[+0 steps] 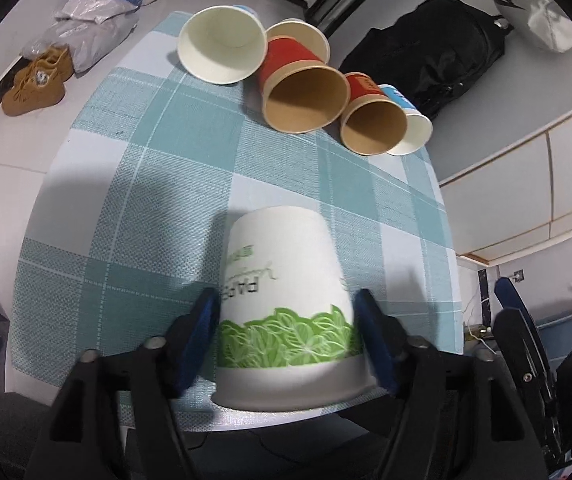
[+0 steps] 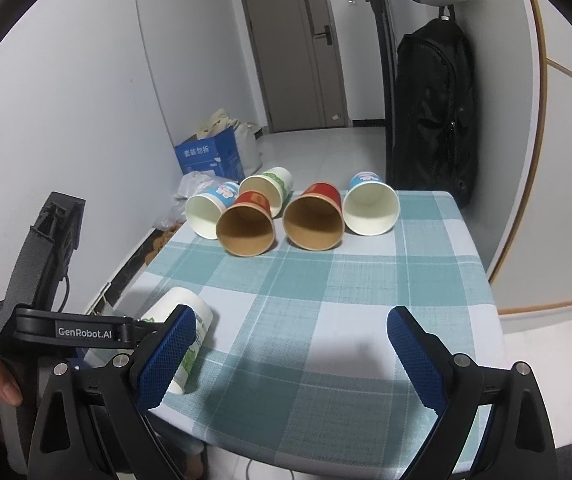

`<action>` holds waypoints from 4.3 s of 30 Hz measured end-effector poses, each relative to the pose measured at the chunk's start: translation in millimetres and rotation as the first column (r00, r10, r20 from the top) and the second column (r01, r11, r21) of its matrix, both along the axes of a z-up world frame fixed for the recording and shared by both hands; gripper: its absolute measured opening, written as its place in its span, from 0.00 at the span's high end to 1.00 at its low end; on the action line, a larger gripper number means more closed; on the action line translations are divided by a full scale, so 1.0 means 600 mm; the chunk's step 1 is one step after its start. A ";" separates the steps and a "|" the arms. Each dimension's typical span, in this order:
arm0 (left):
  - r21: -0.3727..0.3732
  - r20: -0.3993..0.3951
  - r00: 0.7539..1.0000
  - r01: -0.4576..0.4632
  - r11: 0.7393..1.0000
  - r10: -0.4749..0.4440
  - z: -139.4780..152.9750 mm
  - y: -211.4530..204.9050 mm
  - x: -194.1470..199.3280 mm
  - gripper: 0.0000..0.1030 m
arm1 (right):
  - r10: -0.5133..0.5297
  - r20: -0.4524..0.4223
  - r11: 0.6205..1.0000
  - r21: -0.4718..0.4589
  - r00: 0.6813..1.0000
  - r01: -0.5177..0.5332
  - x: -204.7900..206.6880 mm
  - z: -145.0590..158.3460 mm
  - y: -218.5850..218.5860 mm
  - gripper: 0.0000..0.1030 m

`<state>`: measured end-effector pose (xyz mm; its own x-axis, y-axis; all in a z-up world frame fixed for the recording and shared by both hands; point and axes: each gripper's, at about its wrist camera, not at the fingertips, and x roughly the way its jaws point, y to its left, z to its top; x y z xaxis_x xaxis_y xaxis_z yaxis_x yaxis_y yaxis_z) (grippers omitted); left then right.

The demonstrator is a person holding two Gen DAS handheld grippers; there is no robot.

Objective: Flip cup upright
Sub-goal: 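Lift the white green-leaf cup with the left gripper and tilt it, then set the white cup down on its side and open the left gripper, then grasp the white cup's rim with the right gripper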

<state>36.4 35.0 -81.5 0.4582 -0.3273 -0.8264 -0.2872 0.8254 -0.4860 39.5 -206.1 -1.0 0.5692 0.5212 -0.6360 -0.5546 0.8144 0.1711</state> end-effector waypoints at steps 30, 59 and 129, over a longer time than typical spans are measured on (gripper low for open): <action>0.345 0.379 0.921 -0.233 0.909 0.092 0.180 -0.003 -0.093 0.23 | 0.043 0.014 0.997 0.060 0.999 -0.044 -0.012 0.015 0.003 0.06; 0.415 0.399 0.913 -0.263 0.871 0.086 0.155 0.011 -0.112 0.23 | 0.186 0.012 0.982 0.042 0.983 -0.186 -0.052 0.017 0.042 0.06; 0.254 0.342 0.931 -0.220 0.942 0.125 0.133 0.032 -0.080 0.23 | 0.217 -0.276 0.928 -0.239 0.936 -0.286 -0.007 -0.012 0.082 0.97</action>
<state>-11.9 54.4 -1.6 0.7387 0.0067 -0.6740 -0.3078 0.8930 -0.3284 35.0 -157.1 -8.3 0.2539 0.4143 -0.8740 -0.7169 0.6872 0.1175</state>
